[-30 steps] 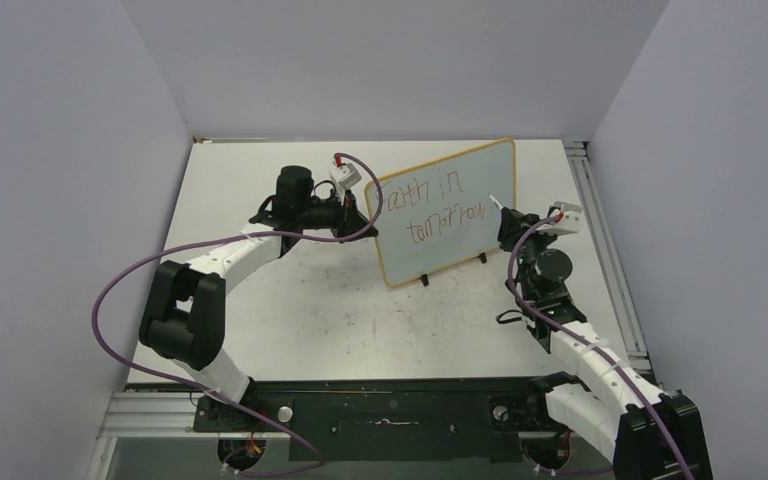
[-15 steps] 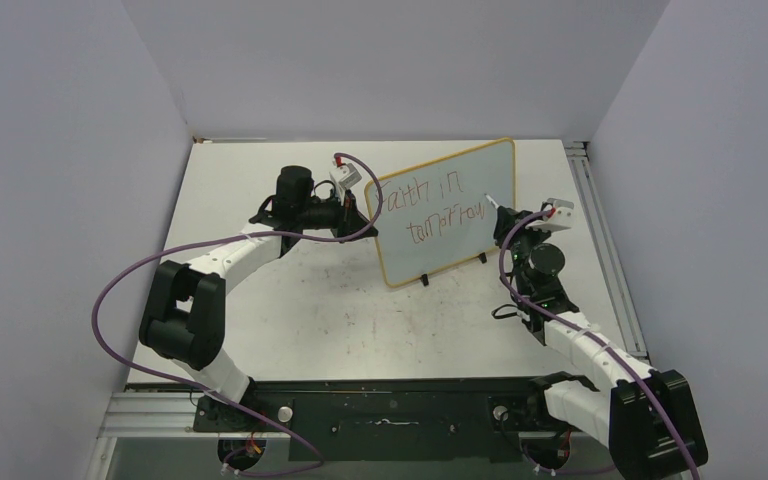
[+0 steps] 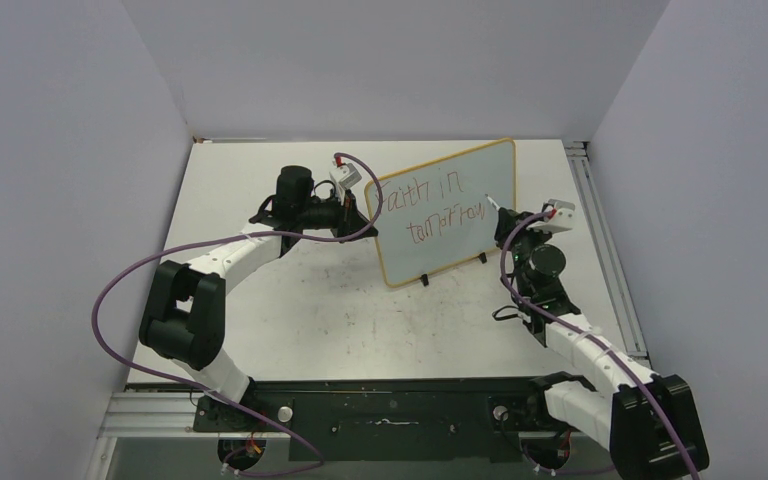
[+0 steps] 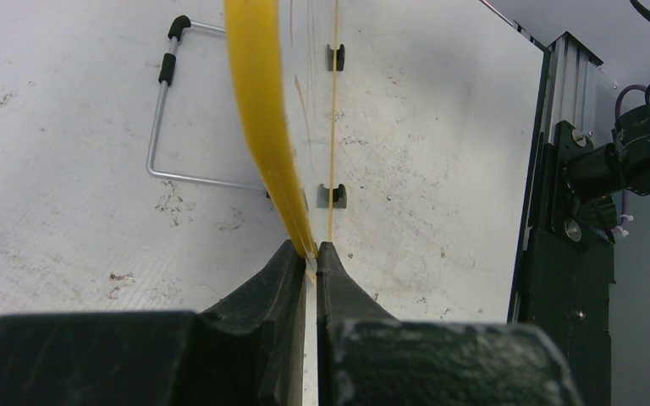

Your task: Write a sentence on the whiteboard

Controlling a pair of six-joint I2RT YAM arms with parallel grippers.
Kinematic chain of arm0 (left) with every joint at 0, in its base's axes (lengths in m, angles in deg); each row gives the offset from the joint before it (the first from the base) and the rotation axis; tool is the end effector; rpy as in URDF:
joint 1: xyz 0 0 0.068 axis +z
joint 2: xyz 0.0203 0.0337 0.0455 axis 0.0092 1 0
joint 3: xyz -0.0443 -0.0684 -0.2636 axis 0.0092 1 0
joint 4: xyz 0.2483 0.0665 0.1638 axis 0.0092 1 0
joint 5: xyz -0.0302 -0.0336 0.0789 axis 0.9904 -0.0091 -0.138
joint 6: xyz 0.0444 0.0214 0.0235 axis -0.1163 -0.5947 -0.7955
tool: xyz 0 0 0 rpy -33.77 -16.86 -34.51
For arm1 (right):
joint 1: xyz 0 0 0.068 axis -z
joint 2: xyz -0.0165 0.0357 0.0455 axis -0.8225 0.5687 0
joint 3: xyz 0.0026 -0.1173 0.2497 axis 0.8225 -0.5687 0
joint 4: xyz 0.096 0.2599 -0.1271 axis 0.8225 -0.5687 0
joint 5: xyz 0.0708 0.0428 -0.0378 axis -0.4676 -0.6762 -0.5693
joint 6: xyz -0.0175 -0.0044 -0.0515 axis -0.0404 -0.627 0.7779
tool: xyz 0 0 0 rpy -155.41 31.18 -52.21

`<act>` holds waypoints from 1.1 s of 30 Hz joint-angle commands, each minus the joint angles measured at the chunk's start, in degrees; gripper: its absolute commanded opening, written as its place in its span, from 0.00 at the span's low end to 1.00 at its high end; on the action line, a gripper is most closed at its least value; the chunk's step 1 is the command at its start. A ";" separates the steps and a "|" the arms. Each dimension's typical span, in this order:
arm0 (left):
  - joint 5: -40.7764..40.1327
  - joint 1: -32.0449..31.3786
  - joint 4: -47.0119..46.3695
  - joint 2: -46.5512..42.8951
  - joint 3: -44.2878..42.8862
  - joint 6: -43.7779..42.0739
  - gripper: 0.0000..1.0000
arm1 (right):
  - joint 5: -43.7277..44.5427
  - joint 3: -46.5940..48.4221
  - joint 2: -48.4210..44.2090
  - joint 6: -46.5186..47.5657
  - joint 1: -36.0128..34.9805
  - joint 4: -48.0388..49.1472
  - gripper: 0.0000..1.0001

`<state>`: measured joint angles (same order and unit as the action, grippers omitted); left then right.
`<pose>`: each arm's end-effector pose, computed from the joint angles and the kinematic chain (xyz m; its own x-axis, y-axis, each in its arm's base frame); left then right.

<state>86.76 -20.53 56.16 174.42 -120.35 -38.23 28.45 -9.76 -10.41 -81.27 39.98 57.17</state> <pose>0.3648 -0.1706 0.2296 -0.4927 0.1475 -0.8576 0.8333 0.3638 -0.4162 0.2535 0.0634 0.2228 0.0021 0.3790 -0.9254 -0.1094 0.9199 0.3766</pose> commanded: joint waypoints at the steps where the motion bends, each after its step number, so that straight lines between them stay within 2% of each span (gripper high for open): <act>1: 1.19 -0.39 1.84 0.31 -1.70 -1.07 0.00 | -2.37 -0.60 -4.48 -0.10 0.31 1.84 0.05; 7: 1.12 -0.39 1.86 0.37 -1.71 -1.16 0.00 | 0.47 -0.97 -7.97 0.75 0.33 -0.71 0.05; 33: 1.22 -0.39 2.08 0.23 -1.74 -1.24 0.00 | 0.07 -0.73 -1.27 0.05 3.06 1.93 0.05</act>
<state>86.71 -20.53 56.22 174.42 -120.35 -38.47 29.00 -10.66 -12.38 -81.11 42.63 55.62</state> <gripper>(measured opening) 0.037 0.158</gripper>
